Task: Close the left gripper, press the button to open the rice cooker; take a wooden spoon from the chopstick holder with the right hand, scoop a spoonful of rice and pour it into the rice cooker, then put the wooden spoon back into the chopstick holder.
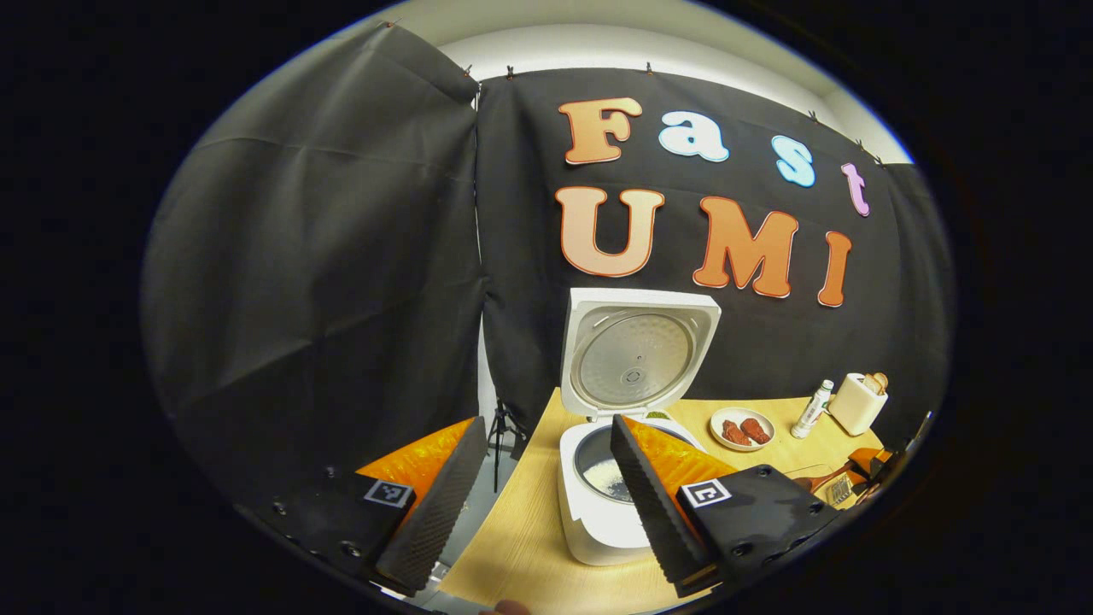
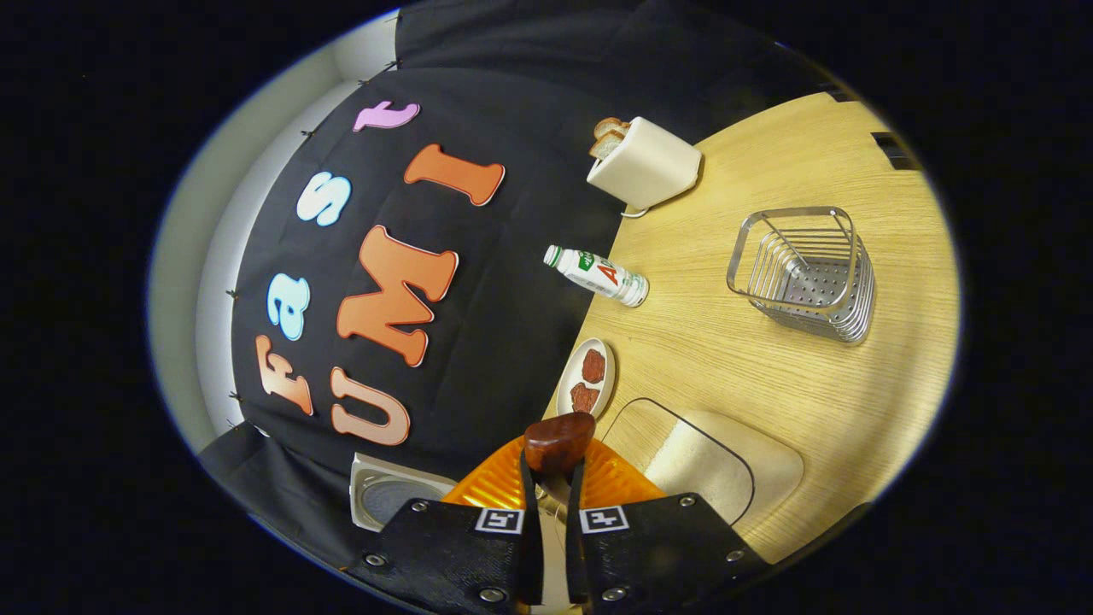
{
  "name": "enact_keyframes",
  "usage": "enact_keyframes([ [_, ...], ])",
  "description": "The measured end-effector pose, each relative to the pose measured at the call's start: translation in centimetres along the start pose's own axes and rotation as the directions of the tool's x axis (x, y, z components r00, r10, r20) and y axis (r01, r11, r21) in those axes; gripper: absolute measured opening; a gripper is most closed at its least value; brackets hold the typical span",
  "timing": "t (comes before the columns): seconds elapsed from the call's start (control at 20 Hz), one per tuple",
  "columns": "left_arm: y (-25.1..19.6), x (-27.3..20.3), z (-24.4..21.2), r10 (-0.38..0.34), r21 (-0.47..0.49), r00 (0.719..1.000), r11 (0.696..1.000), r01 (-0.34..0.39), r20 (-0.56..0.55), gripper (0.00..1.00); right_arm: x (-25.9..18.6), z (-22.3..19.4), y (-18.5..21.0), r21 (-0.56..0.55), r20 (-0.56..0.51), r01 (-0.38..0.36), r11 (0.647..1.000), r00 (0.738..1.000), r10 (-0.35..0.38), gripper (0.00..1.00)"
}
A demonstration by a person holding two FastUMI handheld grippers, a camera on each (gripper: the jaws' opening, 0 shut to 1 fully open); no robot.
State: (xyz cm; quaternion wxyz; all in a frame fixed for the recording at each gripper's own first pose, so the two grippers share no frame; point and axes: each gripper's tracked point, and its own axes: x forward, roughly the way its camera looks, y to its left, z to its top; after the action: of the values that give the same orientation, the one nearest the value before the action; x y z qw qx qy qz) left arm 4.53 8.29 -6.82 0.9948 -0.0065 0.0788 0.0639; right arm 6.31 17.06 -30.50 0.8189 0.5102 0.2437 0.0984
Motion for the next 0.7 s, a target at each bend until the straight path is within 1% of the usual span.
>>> enact_keyframes([
  [0.2,0.4,-0.4,0.1,0.002,-0.018,1.0,1.0,-0.002,0.003,0.98,-0.6,1.4,0.9,0.077,0.025,-0.029,0.997,0.999,0.027,0.1],
  [0.45,0.7,-0.7,0.2,0.007,-0.024,1.0,1.0,-0.006,0.007,0.98,-1.0,2.1,-0.2,0.094,0.036,-0.003,0.996,0.999,-0.001,0.1],
  [0.7,1.2,-0.8,0.2,0.005,-0.028,1.0,1.0,-0.005,0.01,0.98,-1.2,2.6,0.9,0.118,0.046,-0.012,0.993,0.999,0.007,0.09],
])
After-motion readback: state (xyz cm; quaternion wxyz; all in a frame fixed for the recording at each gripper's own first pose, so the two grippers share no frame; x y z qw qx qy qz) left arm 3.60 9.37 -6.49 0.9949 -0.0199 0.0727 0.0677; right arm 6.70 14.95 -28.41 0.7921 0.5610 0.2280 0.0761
